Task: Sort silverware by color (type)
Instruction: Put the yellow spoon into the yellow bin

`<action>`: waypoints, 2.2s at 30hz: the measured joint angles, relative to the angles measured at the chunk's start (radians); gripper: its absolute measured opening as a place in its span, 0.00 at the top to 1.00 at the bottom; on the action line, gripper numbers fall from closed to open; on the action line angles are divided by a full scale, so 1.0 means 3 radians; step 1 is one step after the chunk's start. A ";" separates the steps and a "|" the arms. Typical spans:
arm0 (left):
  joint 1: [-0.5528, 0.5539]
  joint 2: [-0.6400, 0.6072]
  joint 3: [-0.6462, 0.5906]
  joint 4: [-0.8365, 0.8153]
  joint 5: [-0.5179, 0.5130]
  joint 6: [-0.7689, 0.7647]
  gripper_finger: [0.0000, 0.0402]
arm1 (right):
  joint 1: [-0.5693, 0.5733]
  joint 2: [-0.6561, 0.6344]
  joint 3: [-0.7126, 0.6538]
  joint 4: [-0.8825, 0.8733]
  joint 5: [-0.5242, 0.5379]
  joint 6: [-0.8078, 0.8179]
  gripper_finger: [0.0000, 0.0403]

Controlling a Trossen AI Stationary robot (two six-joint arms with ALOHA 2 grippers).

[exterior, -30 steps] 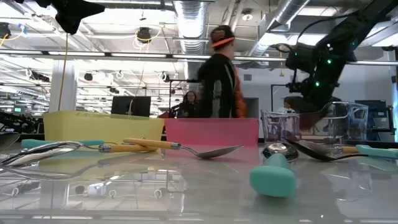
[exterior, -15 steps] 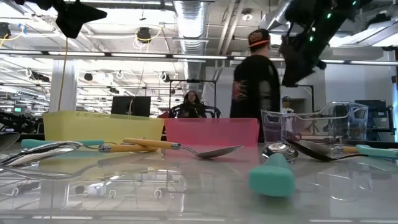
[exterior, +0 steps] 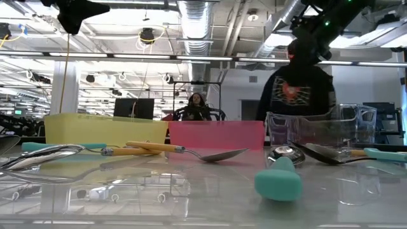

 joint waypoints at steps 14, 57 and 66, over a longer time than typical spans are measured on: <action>0.0001 0.0003 0.0000 0.0003 0.0075 0.0045 0.30 | 0.0268 0.0001 0.0000 0.0088 -0.0005 0.0320 0.60; 0.0001 0.0011 0.0000 -0.0176 0.0479 -0.0179 0.30 | 0.2215 0.0003 0.0000 -0.0756 0.0110 0.2449 0.42; 0.0000 0.0011 0.0000 -0.0174 0.0392 -0.0180 0.30 | 0.2734 0.0025 0.0000 -0.1306 0.0296 0.3886 0.42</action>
